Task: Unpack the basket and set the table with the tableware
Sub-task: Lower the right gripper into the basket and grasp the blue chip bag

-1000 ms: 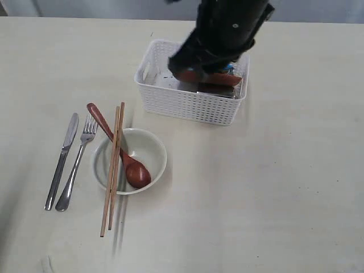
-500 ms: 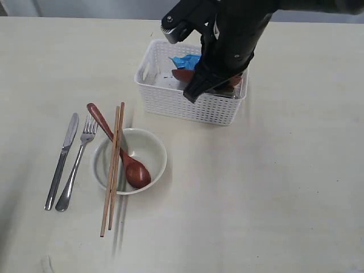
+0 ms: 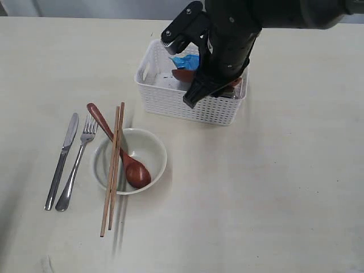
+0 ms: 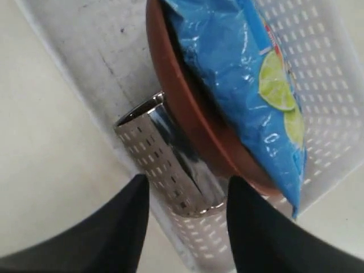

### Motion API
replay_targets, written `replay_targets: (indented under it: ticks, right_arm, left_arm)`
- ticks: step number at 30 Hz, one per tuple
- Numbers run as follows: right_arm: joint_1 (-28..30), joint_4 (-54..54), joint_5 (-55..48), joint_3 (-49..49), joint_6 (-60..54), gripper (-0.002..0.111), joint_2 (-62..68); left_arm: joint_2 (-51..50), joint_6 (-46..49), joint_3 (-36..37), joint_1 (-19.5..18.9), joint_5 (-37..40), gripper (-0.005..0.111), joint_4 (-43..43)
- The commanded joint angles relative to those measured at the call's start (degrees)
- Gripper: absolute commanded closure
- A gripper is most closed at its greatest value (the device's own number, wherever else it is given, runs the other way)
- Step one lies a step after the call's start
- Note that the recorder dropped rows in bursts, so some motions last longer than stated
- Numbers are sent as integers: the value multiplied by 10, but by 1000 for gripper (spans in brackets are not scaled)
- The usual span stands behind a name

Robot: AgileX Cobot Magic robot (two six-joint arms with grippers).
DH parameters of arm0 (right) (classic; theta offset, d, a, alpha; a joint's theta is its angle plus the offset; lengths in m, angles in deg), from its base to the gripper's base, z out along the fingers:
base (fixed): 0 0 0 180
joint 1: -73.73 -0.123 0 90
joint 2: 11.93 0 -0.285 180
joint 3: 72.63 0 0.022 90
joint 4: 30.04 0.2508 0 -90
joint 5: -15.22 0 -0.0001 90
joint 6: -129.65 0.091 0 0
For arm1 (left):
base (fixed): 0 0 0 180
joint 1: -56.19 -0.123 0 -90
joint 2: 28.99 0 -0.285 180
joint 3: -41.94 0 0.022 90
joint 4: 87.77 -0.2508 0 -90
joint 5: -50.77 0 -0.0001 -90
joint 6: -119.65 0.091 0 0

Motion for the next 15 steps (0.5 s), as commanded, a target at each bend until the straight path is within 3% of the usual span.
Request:
replay_targets:
  ticks: [1, 4, 5, 7, 15]
  right_arm:
    - [2, -12, 3, -2, 2, 66, 10]
    - [2, -14, 3, -2, 2, 77, 10]
    - [2, -21, 2, -2, 2, 91, 10]
    - [1, -23, 2, -2, 2, 108, 10]
    - [1, -6, 51, -2, 31, 108, -44]
  left_arm:
    - [3, -2, 2, -2, -1, 107, 4]
    - [3, -2, 2, -2, -1, 107, 4]
    - [3, -2, 2, -2, -1, 107, 4]
    - [3, -2, 2, -2, -1, 107, 4]
    - [3, -2, 2, -2, -1, 107, 4]
